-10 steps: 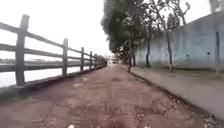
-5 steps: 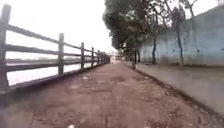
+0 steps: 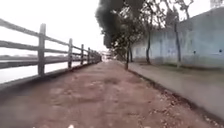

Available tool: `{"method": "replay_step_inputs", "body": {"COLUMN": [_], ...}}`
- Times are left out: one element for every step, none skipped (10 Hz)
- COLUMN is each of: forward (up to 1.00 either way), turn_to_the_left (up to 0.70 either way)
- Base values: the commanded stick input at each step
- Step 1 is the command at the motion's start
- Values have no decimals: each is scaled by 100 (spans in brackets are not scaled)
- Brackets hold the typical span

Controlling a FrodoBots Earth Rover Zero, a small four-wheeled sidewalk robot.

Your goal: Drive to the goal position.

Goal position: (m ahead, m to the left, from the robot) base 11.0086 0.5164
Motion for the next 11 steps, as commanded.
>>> {"method": "replay_step_inputs", "body": {"forward": [100, 100, 100, 100, 100, 100, 100, 100, 100, 100, 100], "turn_to_the_left": [-30, -30, 10, 10, 10, 10, 10, 10, 10, 50, 50]}}
